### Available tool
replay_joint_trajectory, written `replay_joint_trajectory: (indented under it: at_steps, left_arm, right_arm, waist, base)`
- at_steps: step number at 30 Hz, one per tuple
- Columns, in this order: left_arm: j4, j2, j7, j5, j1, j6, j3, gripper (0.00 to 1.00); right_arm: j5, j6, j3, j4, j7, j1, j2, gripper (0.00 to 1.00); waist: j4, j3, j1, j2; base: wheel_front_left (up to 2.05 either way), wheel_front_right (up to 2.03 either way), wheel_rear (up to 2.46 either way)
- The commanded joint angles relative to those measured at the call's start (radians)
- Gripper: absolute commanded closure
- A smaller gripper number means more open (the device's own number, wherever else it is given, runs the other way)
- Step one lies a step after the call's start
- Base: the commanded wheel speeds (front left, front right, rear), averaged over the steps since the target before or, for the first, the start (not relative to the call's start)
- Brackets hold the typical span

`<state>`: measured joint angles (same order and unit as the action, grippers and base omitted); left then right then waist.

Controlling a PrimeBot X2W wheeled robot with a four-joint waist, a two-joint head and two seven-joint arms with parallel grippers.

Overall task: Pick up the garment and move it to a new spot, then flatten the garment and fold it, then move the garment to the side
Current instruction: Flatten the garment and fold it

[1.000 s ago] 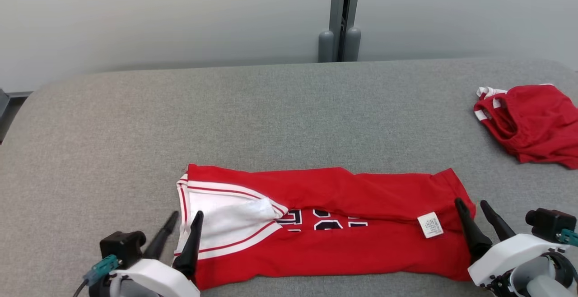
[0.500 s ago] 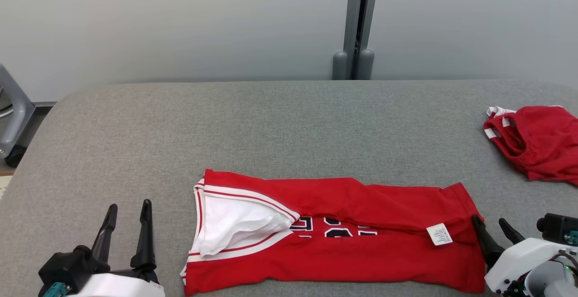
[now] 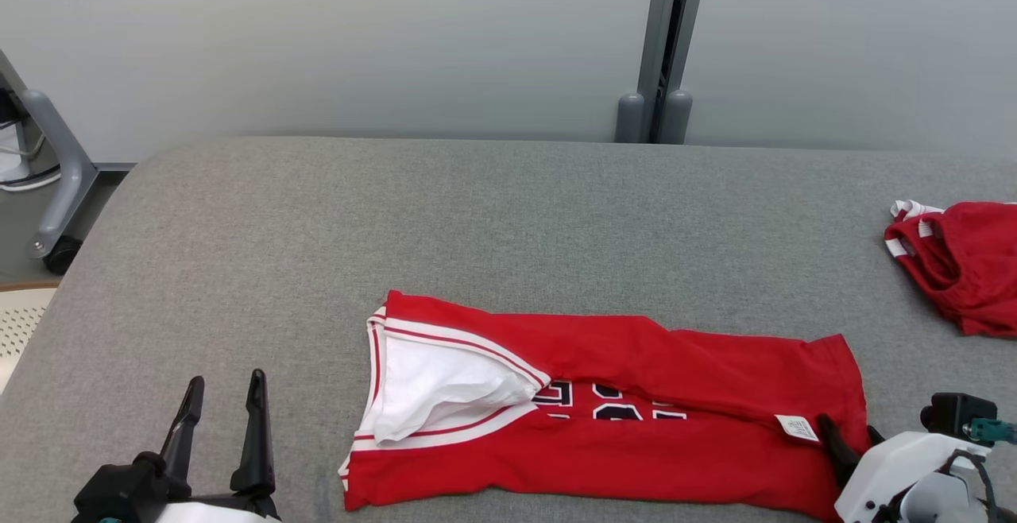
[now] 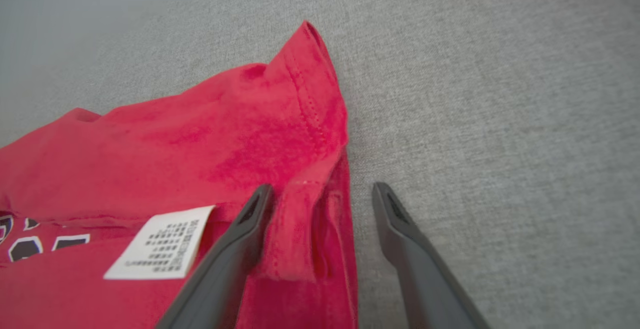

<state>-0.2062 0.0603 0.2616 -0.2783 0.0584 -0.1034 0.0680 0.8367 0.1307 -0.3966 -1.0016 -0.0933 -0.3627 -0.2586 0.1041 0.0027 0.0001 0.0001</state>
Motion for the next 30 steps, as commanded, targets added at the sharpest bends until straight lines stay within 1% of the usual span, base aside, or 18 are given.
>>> replay_joint_trajectory:
  at_steps: [1,2,3,9,11,15,21,24,27,30]
  left_arm:
    - [0.003,0.003,0.004,0.01,0.004,-0.004,0.007,0.0]
    - [0.002,0.002,0.004,0.016,0.005,-0.007,0.009,0.0]
    - [0.001,0.0,0.004,0.021,0.004,-0.009,0.011,0.0]
    - [-0.004,-0.003,0.004,0.049,0.01,-0.015,0.015,0.0]
    - [-0.003,-0.003,0.004,0.056,0.017,-0.018,0.019,0.0]
    - [-0.006,-0.005,0.004,0.066,0.023,-0.02,0.026,0.0]
    - [-0.001,-0.006,0.004,0.068,0.04,-0.023,0.034,0.0]
    - [0.004,-0.007,0.004,0.065,0.047,-0.024,0.036,0.0]
    - [0.005,-0.007,0.004,0.06,0.059,-0.024,0.039,0.0]
    - [0.005,-0.008,0.004,0.055,0.059,-0.023,0.039,0.0]
  right_arm:
    - [0.01,0.0,-0.009,-0.019,0.013,0.004,0.013,0.62]
    - [0.012,0.0,-0.013,-0.024,0.01,0.005,0.021,0.92]
    - [0.011,0.0,-0.016,-0.029,0.005,0.005,0.025,1.0]
    - [0.024,0.0,-0.024,-0.045,-0.007,-0.007,0.025,1.0]
    - [0.031,0.0,-0.02,-0.045,-0.024,-0.014,0.011,1.0]
    - [0.044,0.0,-0.01,-0.057,-0.047,-0.024,-0.043,1.0]
    - [0.064,0.0,0.011,-0.063,-0.067,-0.003,-0.154,1.0]
    - [0.069,0.0,0.015,-0.053,-0.068,-0.002,-0.192,1.0]
    - [0.053,0.0,-0.005,-0.017,-0.066,-0.009,-0.2,1.0]
    - [0.048,0.0,-0.032,0.046,-0.058,-0.014,-0.183,1.0]
  waist:
    - [0.002,-0.001,-0.0001,-0.0001]
    - [0.003,-0.002,-0.0001,-0.0001]
    - [0.003,-0.003,-0.0001,-0.0001]
    - [-0.001,-0.013,-0.0001,-0.0001]
    - [-0.006,-0.02,-0.0001,-0.0001]
    - [-0.016,-0.037,-0.0001,-0.0001]
    - [-0.025,-0.056,-0.0001,-0.0001]
    - [-0.031,-0.062,-0.0001,-0.0001]
    - [-0.043,-0.067,-0.0001,-0.0001]
    - [-0.056,-0.071,-0.0001,-0.0001]
  base:
    - [0.0,0.0,0.0]
    - [0.0,0.0,0.0]
    - [0.0,0.0,0.0]
    - [0.0,0.0,0.0]
    - [0.0,0.0,0.0]
    - [0.0,0.0,0.0]
    - [0.0,0.0,0.0]
    - [0.0,0.0,0.0]
    - [0.0,0.0,0.0]
    - [0.0,0.0,0.0]
